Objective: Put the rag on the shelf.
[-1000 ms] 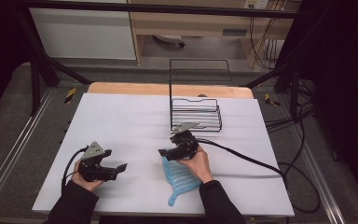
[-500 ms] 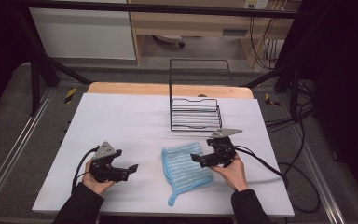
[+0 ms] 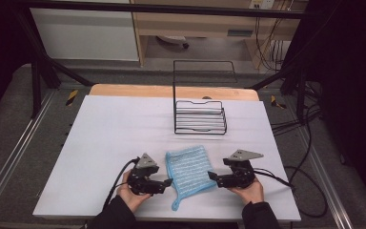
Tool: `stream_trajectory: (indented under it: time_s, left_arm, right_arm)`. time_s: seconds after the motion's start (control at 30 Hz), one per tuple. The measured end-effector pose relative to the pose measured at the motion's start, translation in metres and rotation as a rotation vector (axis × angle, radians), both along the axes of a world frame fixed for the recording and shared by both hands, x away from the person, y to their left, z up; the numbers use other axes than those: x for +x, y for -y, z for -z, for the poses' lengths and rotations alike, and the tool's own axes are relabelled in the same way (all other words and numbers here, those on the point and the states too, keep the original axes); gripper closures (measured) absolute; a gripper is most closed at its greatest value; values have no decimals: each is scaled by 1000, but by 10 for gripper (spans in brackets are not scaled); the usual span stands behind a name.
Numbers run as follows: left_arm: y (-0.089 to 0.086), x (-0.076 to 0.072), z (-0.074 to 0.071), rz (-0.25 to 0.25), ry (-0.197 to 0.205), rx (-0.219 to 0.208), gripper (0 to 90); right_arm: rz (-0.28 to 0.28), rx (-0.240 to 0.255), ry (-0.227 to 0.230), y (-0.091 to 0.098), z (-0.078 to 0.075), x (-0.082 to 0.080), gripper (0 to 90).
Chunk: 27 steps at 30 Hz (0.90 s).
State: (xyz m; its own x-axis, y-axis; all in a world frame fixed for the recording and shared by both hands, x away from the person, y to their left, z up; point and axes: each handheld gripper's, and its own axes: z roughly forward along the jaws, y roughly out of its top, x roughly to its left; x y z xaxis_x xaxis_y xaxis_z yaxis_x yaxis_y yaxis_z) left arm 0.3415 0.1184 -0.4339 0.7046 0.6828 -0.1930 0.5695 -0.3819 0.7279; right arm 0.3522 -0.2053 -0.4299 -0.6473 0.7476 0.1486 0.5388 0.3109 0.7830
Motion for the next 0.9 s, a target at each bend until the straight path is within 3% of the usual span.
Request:
stream_trajectory:
  time_s: [0.1,0.13,0.27,0.4,0.63,0.9]
  left_arm:
    - [14,-2,5,0,-15,13,309]
    - [16,-3,6,-2,-16,13,345]
    - [22,-7,9,-11,-27,13,417]
    - [25,-11,13,-13,-38,14,432]
    - [30,-14,17,-30,-37,11,456]
    - [34,-17,18,-56,-37,7,555]
  right_arm:
    - [14,7,-20,4,3,-3,258]
    - [21,3,-40,7,6,-3,317]
    - [31,0,-66,5,9,-3,416]
    - [22,11,-125,0,13,0,514]
    - [-6,-12,-137,-4,18,-2,624]
    - [-27,16,-162,-7,21,-2,766]
